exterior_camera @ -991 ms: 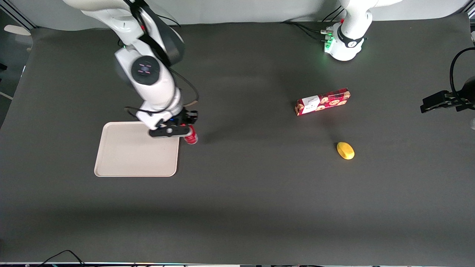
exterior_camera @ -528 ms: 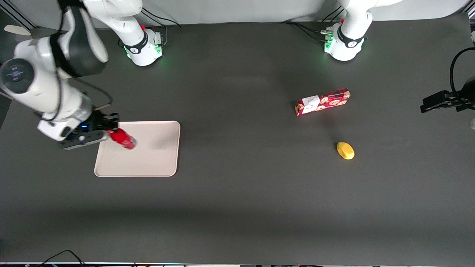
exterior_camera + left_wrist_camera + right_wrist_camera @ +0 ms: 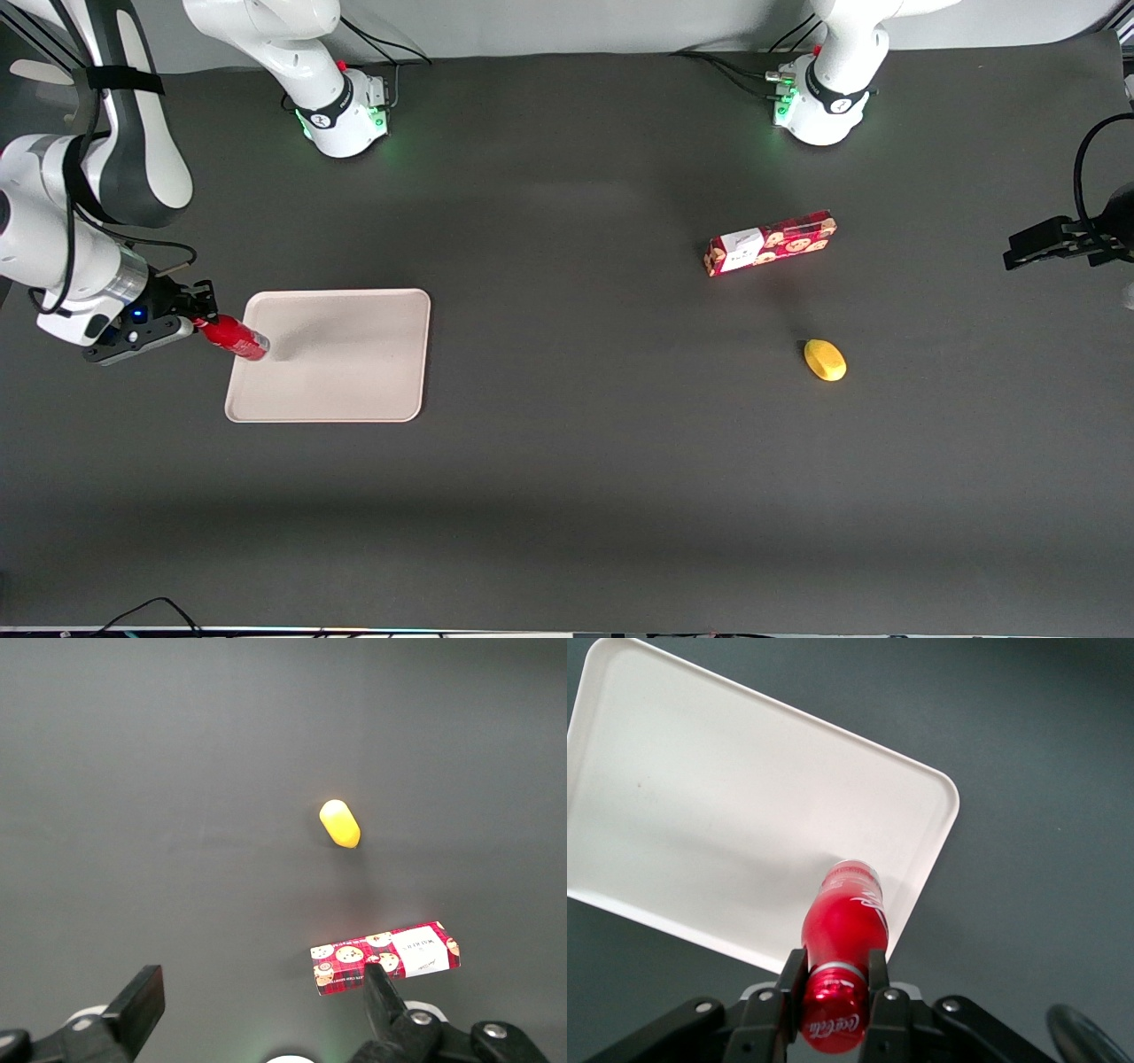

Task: Place coke bottle on tray
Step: 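Carry the held bottle onto the tray and lower it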

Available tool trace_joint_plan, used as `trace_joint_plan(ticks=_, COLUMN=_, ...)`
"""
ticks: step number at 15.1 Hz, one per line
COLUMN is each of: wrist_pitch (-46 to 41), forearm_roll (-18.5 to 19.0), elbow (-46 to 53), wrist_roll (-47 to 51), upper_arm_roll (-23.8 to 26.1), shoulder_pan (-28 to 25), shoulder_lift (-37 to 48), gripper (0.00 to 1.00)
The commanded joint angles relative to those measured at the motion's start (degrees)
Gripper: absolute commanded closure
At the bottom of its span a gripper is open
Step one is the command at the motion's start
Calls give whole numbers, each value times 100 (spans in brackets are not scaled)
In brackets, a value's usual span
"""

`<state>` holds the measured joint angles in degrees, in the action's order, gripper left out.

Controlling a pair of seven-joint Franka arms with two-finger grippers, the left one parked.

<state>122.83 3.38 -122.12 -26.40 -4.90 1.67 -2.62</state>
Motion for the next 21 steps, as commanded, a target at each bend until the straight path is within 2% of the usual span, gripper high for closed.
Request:
trace_joint_plan(ticks=1, wrist_pitch=504, forearm_roll=-119, elbow=-286, wrist_roll=-313, upper_arm_roll=-142, shoulder_pan=-44, shoulder_lift=-63, gripper=100)
trace_joint_plan(ticks=10, wrist_pitch=769, forearm_roll=-110, elbow=-286, wrist_roll=-515, upper_arm_roll=-265, shoulder_pan=-17, shoulder_lift=-353, gripper=99)
trace_joint_plan(ticks=11, wrist_pitch=769, forearm_roll=-110, elbow=-286, wrist_roll=-515, upper_arm_roll=-265, shoulder_pan=-17, shoulder_lift=-362, gripper=79)
trace_joint_plan(ticks=12, wrist_pitch=769, forearm_roll=-110, elbow=-286, wrist_roll=-515, upper_arm_roll=-265, shoulder_pan=-8, shoulder_lift=-379, gripper=72)
trace_joint_plan(ticks=13, wrist_pitch=786, forearm_roll=-119, elbow=-286, wrist_roll=-506, upper_arm_roll=-265, shoulder_pan=-8, shoulder_lift=-397, gripper=58)
trace_joint_plan(ticks=14, wrist_pitch=787, forearm_roll=-119, elbow=-277, wrist_roll=-515, upper_arm_roll=-265, shoulder_pan=-8, shoulder_lift=-423, gripper=50)
trace_joint_plan(ticks=15, wrist_pitch=787, forearm_roll=-119, elbow=-268, wrist_roll=-515, upper_arm_roll=-265, shoulder_pan=-17, shoulder_lift=-424, gripper=34)
trace_joint_plan(ticks=16, wrist_pitch=778, forearm_roll=-119, elbow=-242, wrist_roll=-506, upper_arm_roll=-265, shoulder_pan=-17, shoulder_lift=-424, gripper=0)
trace_joint_plan(ticks=19, wrist_pitch=551, forearm_roll=-136, elbow=64, wrist_roll=-419, upper_arm_roll=-265, shoulder_pan=-26, shoulder_lift=-310, gripper=0)
trace_joint_plan(ticks=21, wrist_pitch=-360, forearm_roll=-608, elbow=905, wrist_roll=-130, upper_arm_roll=-265, shoulder_pan=-78, shoulder_lift=-292, gripper=0)
